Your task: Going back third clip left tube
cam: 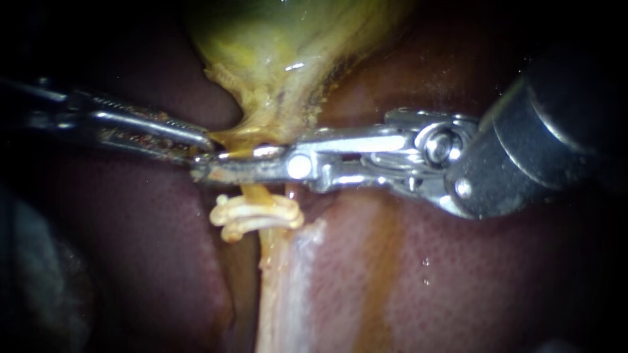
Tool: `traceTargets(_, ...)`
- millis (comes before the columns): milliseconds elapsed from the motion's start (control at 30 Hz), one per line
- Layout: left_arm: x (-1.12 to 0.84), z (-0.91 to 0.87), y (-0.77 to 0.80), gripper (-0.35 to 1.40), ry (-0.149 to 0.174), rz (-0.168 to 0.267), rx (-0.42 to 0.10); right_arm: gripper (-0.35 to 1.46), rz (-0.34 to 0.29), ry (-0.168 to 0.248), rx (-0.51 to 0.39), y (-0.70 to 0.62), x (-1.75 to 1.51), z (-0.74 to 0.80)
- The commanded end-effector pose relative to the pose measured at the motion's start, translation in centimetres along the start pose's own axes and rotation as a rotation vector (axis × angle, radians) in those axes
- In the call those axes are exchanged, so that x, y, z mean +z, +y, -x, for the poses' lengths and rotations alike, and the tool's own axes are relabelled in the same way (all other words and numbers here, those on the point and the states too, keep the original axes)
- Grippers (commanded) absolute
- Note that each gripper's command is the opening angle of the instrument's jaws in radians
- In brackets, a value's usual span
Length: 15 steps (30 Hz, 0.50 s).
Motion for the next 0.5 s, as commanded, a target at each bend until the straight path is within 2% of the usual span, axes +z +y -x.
traceTargets(33, 0.00, 0.00, 0.00, -0.35, 0.000, 0.000, 0.000, -0.33, -0.009, -0.011, -0.002, 0.02, 0.02, 0.02)
traceTargets(67, 0.00, 0.00, 0.00, -0.35, 0.000, 0.000, 0.000, -0.24, -0.014, -0.017, -0.004, 0.04, 0.03, 0.05)
traceTargets(100, 0.00, 0.00, 0.00, -0.35, 0.000, 0.000, 0.000, -0.06, -0.014, -0.018, -0.006, 0.07, 0.05, 0.08)
traceTargets(233, 0.00, 0.00, 0.00, -0.35, 0.000, 0.000, 0.000, 0.30, -0.008, -0.023, -0.022, 0.28, 0.17, 0.25)
traceTargets(367, 0.00, 0.00, 0.00, -0.35, 0.000, 0.000, 0.000, 0.42, -0.002, -0.025, -0.077, 0.51, 0.26, 0.39)
traceTargets(500, 0.00, 0.01, 0.00, -0.35, 0.000, 0.000, 0.000, 0.45, 0.029, -0.015, -0.190, 0.69, 0.26, 0.43)
